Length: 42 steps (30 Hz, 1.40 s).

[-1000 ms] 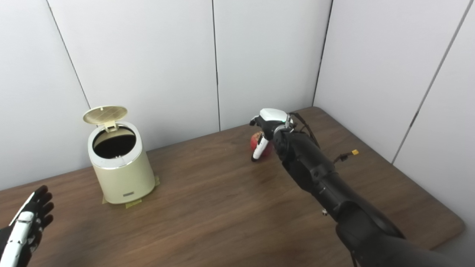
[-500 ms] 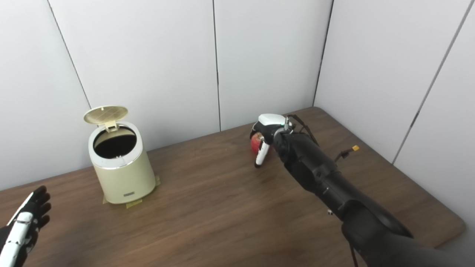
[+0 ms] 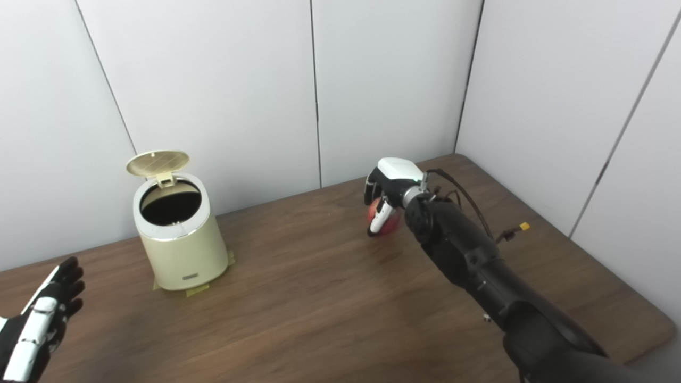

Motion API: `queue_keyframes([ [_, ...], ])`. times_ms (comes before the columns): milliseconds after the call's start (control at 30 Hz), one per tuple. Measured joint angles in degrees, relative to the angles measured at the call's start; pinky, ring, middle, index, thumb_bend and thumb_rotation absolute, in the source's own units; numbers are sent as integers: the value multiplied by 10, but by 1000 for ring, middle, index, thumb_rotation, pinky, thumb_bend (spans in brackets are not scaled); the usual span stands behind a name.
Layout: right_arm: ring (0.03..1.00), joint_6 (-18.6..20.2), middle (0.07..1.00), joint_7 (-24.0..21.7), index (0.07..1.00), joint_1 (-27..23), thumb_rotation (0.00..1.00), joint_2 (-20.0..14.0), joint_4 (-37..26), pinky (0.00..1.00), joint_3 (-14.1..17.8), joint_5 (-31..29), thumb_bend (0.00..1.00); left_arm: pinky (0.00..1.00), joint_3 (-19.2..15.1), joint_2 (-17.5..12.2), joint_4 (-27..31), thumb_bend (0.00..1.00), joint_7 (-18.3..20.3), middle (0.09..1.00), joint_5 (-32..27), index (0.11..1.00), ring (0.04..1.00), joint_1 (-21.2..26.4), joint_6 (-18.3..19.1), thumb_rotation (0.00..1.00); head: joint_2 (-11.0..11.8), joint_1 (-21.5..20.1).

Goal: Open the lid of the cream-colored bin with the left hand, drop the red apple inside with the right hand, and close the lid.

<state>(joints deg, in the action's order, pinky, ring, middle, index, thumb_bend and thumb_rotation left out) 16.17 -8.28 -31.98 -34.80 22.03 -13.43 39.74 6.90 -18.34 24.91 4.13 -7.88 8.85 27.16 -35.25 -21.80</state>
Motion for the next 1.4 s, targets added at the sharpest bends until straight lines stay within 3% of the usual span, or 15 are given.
queue_keyframes([
  [200,414,-15,507,31,491,15,0,7,-88,523,9,9,519,1000,13,3,1,466,0,1000,26,1000,1000,-1,0,962,4,29],
  [433,396,-34,511,44,499,14,0,28,-198,397,13,34,517,1000,18,15,1,476,9,1000,50,992,1000,-5,0,911,18,75],
  [700,353,-89,462,64,543,13,0,74,-244,304,5,56,510,997,21,35,1,473,13,1000,77,966,1000,-22,0,933,25,120],
  [800,357,-90,468,58,544,9,0,103,-274,314,0,60,511,988,24,41,0,470,15,1000,97,967,1000,-24,0,943,27,126],
  [867,380,-92,498,52,522,-2,0,127,-278,358,-8,61,514,984,26,47,0,479,20,999,107,967,1000,-24,0,947,31,138],
  [967,401,-101,512,49,502,-24,0,165,-271,335,-14,51,500,968,29,65,-1,497,25,996,126,960,997,-25,0,948,38,154],
  [1133,406,-137,510,58,513,-45,0,190,-238,320,-20,42,497,952,27,95,-1,498,28,990,155,961,989,-35,0,940,47,175],
  [1400,400,-165,507,75,522,-63,0,236,-185,325,-26,37,497,932,22,105,-6,505,31,988,171,969,982,-47,0,909,62,205],
])
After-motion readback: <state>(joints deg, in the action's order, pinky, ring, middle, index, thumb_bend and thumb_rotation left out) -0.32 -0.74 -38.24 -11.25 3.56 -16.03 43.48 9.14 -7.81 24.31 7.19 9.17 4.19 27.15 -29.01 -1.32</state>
